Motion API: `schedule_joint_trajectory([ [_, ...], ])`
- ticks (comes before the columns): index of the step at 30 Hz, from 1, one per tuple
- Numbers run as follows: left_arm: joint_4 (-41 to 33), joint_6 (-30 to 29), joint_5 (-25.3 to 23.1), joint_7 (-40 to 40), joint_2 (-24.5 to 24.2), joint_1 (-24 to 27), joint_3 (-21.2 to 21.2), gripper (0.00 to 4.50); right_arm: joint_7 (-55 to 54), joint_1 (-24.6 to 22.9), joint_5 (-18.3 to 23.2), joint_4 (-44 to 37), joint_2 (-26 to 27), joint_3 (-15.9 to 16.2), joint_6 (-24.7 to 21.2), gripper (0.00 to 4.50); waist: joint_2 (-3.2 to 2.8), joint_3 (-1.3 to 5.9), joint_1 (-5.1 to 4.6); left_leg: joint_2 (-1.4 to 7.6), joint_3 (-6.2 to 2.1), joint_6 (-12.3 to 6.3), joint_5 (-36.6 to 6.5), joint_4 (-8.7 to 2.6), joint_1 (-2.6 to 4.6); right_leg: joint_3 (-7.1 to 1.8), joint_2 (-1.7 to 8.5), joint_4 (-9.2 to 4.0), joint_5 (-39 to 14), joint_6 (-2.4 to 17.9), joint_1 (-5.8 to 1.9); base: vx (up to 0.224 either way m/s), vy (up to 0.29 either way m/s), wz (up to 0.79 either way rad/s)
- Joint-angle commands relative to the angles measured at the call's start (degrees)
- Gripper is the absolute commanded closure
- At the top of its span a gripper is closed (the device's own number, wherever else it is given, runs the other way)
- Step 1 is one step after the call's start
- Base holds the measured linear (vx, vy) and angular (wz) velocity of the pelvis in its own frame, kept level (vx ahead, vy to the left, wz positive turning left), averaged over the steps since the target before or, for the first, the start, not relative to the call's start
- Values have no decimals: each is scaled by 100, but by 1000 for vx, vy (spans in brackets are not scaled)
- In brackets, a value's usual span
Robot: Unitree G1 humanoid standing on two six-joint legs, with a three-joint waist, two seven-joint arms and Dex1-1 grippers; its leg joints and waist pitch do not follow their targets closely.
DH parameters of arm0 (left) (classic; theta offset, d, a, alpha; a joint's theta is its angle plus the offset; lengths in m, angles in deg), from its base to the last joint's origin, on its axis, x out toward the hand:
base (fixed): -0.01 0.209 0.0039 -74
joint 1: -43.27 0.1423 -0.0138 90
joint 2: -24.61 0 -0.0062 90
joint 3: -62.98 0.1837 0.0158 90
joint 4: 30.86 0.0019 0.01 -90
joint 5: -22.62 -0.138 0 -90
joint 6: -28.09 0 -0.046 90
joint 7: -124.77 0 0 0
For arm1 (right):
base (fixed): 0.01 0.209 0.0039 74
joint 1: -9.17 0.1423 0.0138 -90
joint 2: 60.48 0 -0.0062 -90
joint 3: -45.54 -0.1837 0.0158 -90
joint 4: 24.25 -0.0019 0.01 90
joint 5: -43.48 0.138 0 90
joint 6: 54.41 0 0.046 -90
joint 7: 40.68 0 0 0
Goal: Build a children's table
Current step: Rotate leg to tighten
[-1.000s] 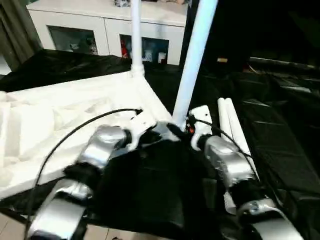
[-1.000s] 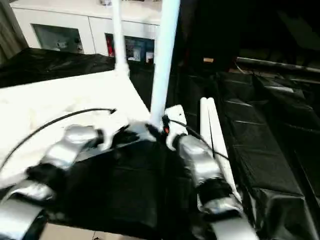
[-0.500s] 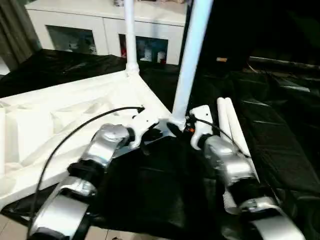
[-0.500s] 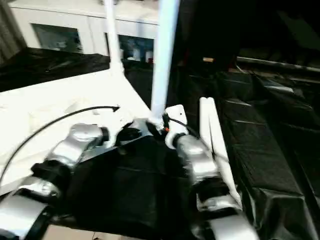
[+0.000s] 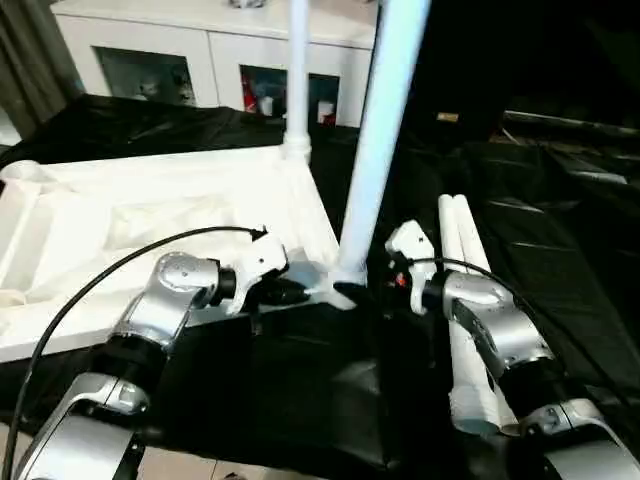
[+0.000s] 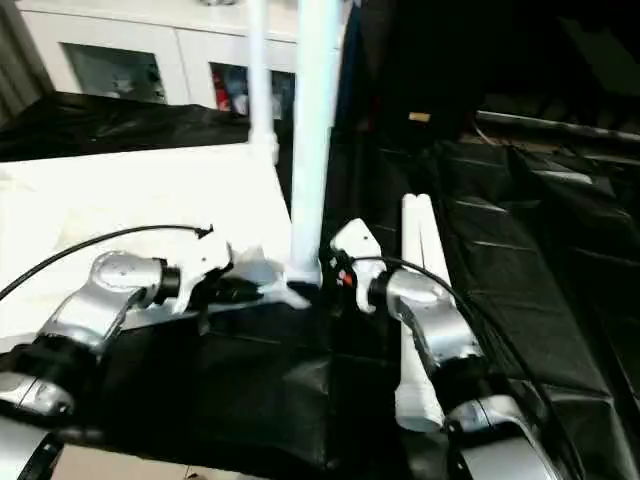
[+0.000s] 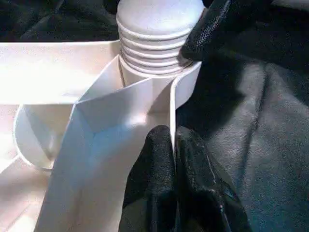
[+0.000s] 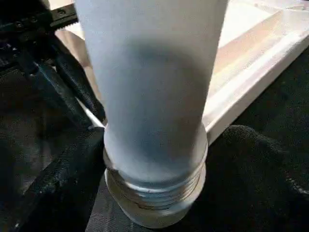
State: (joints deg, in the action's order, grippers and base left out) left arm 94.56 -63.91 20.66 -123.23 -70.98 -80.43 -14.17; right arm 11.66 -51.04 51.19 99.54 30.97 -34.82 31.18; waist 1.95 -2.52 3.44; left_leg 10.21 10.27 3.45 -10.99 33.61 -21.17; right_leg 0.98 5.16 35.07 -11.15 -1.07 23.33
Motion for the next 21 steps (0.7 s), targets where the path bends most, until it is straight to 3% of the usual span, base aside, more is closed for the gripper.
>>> schedule_joint_trajectory([
  [1,-81,-2,338,-294,109,159,60,450,11,-5,84,-164,-67,-70,-48,66,35,313,4,265,-28,-373,-1002,-408,62,-143,260,-355,-599,1574,-260,0,0,0],
  [7,-157,-68,322,-324,63,186,51,450,125,-44,74,-184,-47,-48,-69,105,39,329,5,250,-19,-448,-784,-385,53,-140,247,-323,-270,1610,-271,0,0,0],
  [14,-176,-86,306,-322,59,195,38,450,80,-89,56,-189,-42,-53,-81,169,31,326,5,254,-22,-405,-854,-392,63,-139,248,-333,-383,1606,-268,0,0,0],
  [17,100,-79,44,240,146,73,30,450,-697,-39,-99,123,138,-206,-87,174,29,323,-7,247,-21,-377,-843,-395,60,-140,244,-335,-384,1597,-261,0,0,0],
  [21,678,-206,-273,1463,516,-226,-67,450,-2431,50,-267,650,652,-601,-174,180,19,286,-36,245,-35,-105,-1237,-446,78,-153,251,-406,-1063,1433,-224,0,0,0],
])
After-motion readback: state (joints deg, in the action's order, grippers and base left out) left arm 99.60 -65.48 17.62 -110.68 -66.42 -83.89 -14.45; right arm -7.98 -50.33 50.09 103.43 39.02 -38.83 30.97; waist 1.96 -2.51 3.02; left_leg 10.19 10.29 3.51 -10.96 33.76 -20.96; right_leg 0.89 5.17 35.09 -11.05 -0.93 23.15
